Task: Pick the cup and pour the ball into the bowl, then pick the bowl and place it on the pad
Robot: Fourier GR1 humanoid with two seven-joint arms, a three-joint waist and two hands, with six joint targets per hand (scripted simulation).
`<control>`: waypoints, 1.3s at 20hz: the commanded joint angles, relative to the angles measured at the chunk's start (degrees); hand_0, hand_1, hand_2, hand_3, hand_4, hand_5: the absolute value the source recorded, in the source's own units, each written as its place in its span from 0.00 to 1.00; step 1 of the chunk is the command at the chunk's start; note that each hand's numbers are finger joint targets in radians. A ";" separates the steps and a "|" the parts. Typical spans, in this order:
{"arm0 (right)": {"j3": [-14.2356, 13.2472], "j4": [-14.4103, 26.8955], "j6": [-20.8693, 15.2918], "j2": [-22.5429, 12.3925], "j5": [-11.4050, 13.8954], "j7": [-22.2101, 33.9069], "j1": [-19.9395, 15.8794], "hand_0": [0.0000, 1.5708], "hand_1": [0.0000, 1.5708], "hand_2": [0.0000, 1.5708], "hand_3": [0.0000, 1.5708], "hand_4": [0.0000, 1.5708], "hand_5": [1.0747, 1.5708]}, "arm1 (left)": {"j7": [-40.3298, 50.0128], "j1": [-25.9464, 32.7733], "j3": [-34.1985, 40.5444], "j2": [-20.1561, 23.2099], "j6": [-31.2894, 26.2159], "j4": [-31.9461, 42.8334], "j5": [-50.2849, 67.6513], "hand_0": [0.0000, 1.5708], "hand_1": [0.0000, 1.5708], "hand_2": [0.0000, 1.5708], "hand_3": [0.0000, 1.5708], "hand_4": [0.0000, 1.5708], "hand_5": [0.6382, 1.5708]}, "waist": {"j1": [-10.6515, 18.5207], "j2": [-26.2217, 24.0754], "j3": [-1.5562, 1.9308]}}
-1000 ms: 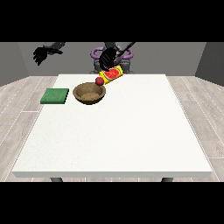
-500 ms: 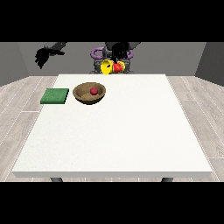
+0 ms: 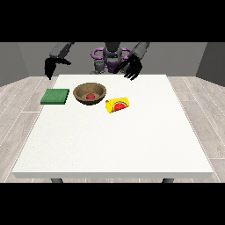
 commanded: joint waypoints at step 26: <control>2.02 24.20 -16.26 8.04 4.69 -16.39 -14.72 0.00 0.00 0.00 0.00 0.06 0.99 | -23.39 14.84 8.95 6.41 -21.83 -18.70 32.11 0.00 0.00 0.00 0.00 0.00 0.99 | 6.25 7.92 1.17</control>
